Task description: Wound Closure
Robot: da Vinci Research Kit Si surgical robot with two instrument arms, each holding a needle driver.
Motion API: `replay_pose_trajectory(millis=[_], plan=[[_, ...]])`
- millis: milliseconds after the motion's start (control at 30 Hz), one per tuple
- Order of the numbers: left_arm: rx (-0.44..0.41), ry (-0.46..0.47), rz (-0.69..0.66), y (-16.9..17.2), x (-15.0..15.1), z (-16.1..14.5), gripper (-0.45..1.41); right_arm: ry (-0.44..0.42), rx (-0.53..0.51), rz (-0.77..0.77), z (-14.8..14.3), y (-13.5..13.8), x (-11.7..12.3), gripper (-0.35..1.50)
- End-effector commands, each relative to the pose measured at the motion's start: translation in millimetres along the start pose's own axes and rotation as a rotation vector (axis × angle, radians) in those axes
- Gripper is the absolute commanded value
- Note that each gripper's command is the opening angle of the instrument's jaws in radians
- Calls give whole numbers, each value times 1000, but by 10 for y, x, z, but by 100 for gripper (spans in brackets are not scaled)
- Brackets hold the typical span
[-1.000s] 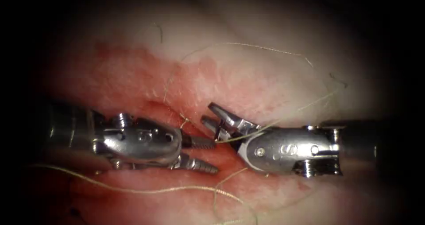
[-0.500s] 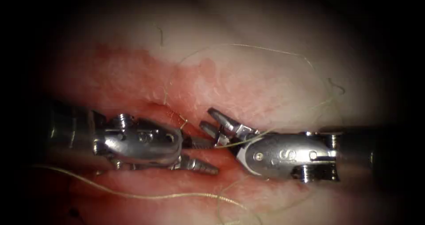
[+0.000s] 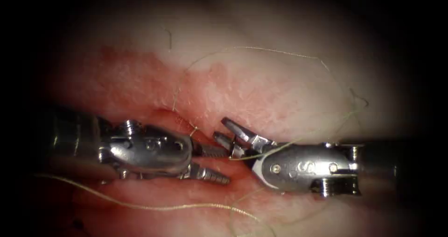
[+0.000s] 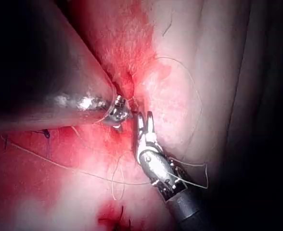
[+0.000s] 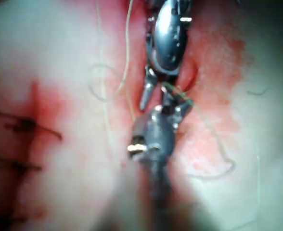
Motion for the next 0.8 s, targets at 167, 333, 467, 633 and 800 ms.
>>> replay_pose_trajectory(millis=[167, 333, 467, 633, 800], plan=[[-2, -1, 0, 2, -1, 7, 30, 9, 19, 73, 9, 2, 4, -35], [-3, -4, 1, 3, -2, 6, 30, -14, 60, 155, 8, 9, 7, -35], [-6, -4, 1, 3, -2, 6, 30, -23, 73, 202, 8, 13, 4, -35], [-6, -4, 1, 3, -2, 6, 30, -44, 86, 268, 8, 15, -3, -35], [-6, -4, 1, 3, -2, 6, 30, -43, 99, 323, 10, 18, -10, -35]])
